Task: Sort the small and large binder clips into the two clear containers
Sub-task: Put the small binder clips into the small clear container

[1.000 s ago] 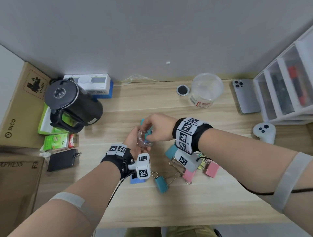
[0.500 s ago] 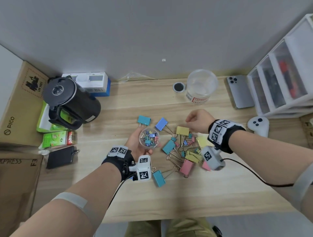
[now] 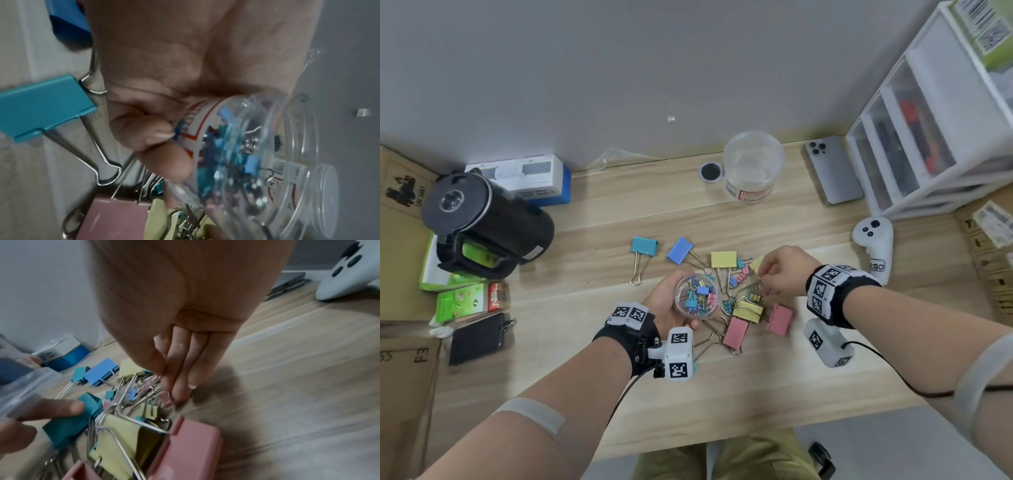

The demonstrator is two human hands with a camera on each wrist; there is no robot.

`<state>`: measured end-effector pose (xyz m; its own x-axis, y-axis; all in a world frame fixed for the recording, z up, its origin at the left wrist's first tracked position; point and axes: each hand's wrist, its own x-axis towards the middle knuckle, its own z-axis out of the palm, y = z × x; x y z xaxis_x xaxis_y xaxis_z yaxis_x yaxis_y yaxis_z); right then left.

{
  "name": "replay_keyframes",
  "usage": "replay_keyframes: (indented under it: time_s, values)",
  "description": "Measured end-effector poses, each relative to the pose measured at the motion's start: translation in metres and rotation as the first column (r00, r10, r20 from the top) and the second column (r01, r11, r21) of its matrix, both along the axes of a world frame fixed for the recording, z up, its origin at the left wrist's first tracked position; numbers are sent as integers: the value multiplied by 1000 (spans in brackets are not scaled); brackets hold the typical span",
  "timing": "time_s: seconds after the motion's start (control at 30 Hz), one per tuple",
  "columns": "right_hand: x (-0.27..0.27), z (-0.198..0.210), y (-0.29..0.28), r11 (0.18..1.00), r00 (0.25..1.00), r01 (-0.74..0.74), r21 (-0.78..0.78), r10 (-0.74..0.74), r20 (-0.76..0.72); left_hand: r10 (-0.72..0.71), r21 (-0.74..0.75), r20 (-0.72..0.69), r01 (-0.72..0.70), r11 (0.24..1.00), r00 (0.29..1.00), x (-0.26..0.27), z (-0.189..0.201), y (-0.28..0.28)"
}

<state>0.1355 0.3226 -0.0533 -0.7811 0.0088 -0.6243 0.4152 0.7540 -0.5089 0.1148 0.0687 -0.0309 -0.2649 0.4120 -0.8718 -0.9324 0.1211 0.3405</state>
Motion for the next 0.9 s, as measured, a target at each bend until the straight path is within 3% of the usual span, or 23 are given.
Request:
replay_keyframes:
  time_s: [0.1,0.2,0.3,0.5,0.8,0.9]
  values:
    - [-3,2,5,999,996,53,-9,-53,-68,-10,2,-8,10,1000,1000,-4,2,4]
    - [-2,2,8,1000,996,13,-13,-14,-83,24,-22,-49,-26,999,999,-12,-2,0]
    - [5,0,5,997,994,-80,19,81,-77,61,-80,-87,-68,994,994,-20,-10,-8]
    - [3,-10,-14,924,933,-299,236,335,-128,92,-163,-99,-107,981,991,-25,-17,-22]
    - [3,-19,-17,953,941,-240,186,275,-197,131,-85,-74,-137,987,989,-16,-15,-30]
    - [4,-20,-16,938,934,-279,207,315,-170,140,-64,-66,-145,987,988,-14,-16,-33]
